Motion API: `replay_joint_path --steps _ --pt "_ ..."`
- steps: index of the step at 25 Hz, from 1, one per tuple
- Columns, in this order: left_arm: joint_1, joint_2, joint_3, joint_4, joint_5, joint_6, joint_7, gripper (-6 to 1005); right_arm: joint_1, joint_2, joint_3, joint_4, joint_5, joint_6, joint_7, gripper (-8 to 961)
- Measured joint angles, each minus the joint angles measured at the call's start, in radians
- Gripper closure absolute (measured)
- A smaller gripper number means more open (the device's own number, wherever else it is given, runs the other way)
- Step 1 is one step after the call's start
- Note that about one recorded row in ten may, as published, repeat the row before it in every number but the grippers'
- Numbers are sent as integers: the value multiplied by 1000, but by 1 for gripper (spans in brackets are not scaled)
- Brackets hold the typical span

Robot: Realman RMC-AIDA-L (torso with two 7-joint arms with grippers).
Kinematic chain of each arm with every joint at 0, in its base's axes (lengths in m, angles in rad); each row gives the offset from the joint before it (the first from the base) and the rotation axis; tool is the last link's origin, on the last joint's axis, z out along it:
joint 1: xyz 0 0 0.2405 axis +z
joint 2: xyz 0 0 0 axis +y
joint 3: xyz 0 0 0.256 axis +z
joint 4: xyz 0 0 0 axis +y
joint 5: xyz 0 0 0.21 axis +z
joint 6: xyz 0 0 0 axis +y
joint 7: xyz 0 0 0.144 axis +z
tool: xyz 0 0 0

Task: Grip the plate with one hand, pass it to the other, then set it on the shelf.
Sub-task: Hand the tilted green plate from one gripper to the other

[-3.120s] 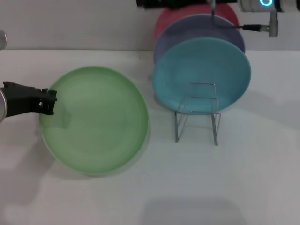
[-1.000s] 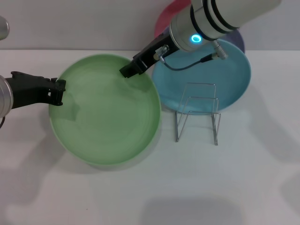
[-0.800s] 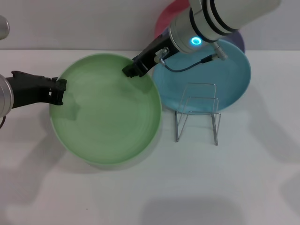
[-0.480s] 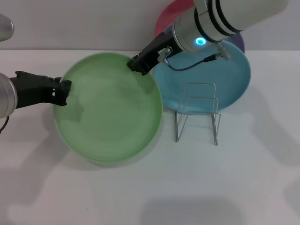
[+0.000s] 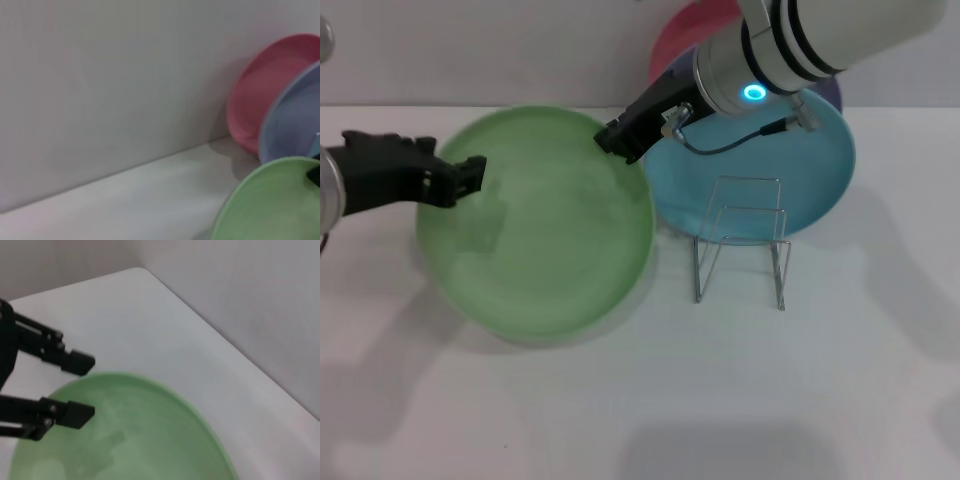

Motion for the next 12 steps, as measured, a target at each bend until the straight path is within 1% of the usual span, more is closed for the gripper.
replay_joint_path --steps 3,5,7,8,10,12 --pt "8 -1 -3 -27 1 5 29 436 -8 0 2 13 -1 5 0 913" --pt "8 -1 -3 -28 1 8 34 393 -15 0 9 20 -7 4 0 919" --pt "10 -1 -5 -28 9 42 43 351 -25 0 16 32 -19 2 1 926" --pt "20 0 -7 -27 17 93 59 330 -31 1 20 40 -24 0 2 929" --pt "26 0 -8 -27 18 118 69 287 -41 3 28 54 -34 -5 4 930" --pt "48 0 -7 -28 18 199 105 245 -57 7 37 76 -47 -21 3 931"
